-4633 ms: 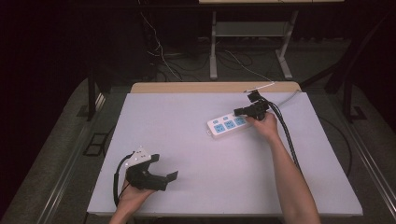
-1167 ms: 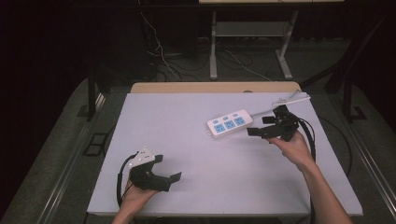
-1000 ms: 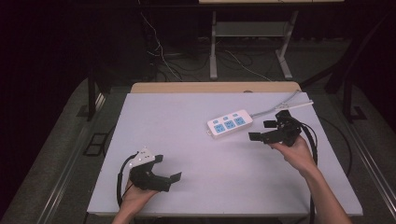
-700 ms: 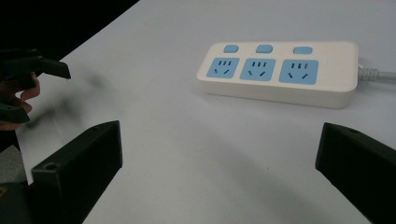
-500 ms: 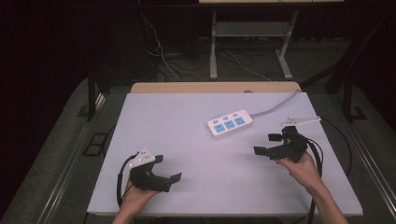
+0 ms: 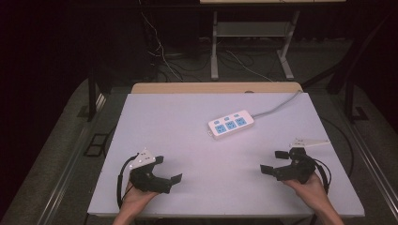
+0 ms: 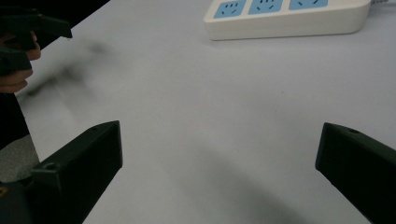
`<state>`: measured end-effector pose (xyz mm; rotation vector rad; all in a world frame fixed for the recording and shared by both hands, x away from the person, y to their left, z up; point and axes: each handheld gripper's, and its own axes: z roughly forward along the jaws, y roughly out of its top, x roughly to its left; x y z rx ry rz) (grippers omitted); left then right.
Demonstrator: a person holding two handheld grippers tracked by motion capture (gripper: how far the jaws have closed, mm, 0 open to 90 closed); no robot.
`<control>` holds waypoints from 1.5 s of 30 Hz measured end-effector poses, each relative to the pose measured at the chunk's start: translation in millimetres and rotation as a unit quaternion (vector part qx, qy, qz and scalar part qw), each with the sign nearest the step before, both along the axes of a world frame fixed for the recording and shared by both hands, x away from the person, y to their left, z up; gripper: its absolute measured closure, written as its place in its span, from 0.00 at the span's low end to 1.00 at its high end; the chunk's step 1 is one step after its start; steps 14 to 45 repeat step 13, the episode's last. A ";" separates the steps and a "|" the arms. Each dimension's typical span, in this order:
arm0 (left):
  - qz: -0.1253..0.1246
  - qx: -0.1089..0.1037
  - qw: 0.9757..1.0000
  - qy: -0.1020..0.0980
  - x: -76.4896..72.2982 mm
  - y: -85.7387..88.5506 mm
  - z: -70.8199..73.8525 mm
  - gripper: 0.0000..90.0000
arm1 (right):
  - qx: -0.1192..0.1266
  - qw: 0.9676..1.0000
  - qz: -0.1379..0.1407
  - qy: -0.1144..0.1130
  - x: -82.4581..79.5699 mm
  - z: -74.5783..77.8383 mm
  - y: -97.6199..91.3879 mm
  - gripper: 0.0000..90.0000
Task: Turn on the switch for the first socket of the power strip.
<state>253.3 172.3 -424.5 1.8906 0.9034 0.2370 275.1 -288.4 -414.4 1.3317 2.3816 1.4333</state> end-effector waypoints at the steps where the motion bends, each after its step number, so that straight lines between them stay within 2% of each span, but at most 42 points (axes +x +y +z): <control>1: 0.000 0.000 1.000 0.000 0.1 0.2 0.0 0.00 | 0.000 1.000 0.000 -0.001 -2.3 -1.8 -0.7 0.00; 8: 0.001 0.001 1.000 0.000 0.1 0.9 -0.1 0.00 | -0.007 1.000 -0.009 -0.006 -18.7 -11.7 -5.5 0.00; 13: 0.001 0.003 1.000 0.002 0.4 0.6 -0.5 0.00 | 0.002 1.000 -0.015 -0.017 -27.2 -15.1 -11.5 0.00; 45: 0.001 0.003 1.000 0.002 0.4 0.6 -0.5 0.00 | 0.002 1.000 -0.015 -0.017 -27.2 -15.1 -11.5 0.00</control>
